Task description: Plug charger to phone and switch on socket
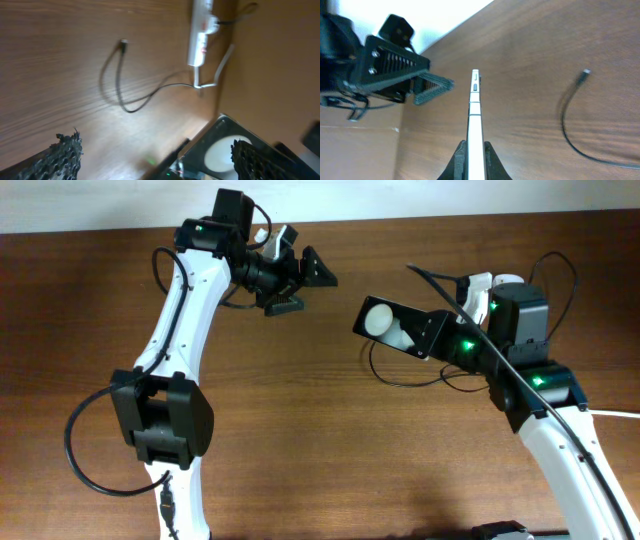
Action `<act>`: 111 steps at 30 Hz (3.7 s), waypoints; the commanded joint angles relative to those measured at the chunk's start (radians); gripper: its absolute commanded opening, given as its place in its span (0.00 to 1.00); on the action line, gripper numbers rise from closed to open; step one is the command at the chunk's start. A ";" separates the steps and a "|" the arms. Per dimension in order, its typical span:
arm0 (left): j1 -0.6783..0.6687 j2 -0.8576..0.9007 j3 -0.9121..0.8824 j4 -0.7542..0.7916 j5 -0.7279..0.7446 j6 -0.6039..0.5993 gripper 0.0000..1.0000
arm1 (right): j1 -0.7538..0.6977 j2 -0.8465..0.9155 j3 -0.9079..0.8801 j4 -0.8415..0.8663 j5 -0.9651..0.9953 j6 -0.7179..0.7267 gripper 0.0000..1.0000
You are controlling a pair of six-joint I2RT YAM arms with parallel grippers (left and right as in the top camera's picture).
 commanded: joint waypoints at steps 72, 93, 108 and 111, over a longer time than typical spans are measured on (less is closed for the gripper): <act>-0.055 0.008 0.003 0.498 0.148 -0.652 0.47 | 0.301 0.335 -0.077 0.962 0.491 1.072 0.04; -0.055 0.008 0.003 0.494 0.101 -0.699 0.00 | 0.298 0.335 -0.077 0.943 0.481 1.072 0.93; 0.013 0.008 0.003 0.156 0.096 -0.161 0.00 | 0.082 0.333 -0.077 0.338 0.237 0.383 0.99; 0.039 0.008 0.003 0.065 0.146 -0.114 0.00 | 0.027 0.333 -0.077 0.250 0.129 0.200 0.99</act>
